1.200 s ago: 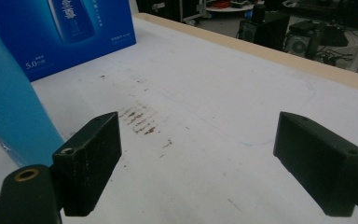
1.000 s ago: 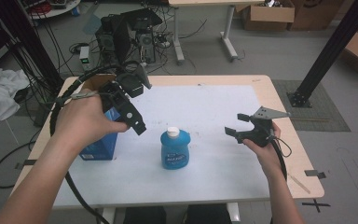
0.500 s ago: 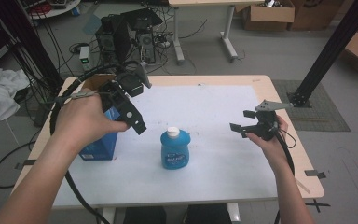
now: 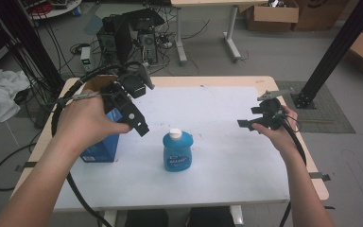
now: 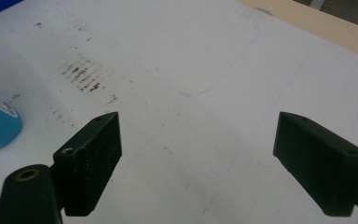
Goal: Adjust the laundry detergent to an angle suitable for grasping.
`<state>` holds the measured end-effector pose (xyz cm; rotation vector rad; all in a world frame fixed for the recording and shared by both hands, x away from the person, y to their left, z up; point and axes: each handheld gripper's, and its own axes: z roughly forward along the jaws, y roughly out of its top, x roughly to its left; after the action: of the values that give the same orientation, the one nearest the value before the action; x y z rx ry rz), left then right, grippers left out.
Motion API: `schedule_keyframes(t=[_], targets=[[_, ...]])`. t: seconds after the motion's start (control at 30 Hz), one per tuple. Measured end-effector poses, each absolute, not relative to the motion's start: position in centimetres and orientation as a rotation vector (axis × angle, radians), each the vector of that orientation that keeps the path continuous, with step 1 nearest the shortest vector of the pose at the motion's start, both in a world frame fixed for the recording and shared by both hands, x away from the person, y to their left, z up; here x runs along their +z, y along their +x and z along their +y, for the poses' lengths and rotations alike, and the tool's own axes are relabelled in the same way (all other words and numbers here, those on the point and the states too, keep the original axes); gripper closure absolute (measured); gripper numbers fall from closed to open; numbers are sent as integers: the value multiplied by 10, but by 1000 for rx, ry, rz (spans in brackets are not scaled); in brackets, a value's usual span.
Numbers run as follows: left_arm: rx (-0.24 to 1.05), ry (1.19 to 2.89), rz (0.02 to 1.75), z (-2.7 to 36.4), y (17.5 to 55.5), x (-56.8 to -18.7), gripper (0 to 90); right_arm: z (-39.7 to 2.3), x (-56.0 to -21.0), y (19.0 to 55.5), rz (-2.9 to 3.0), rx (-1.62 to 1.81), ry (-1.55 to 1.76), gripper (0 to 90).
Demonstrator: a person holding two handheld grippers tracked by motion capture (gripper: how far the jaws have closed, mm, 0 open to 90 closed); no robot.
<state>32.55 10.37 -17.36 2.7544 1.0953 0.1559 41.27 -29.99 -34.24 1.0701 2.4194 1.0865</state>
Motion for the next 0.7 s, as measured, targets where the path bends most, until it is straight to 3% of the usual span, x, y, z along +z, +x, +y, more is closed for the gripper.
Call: schedule_keyframes(t=[0.7], targets=[[147, 2758, 1093, 106, 328, -175, 86, -290, -316, 433, 2530, 890, 1119, 173]])
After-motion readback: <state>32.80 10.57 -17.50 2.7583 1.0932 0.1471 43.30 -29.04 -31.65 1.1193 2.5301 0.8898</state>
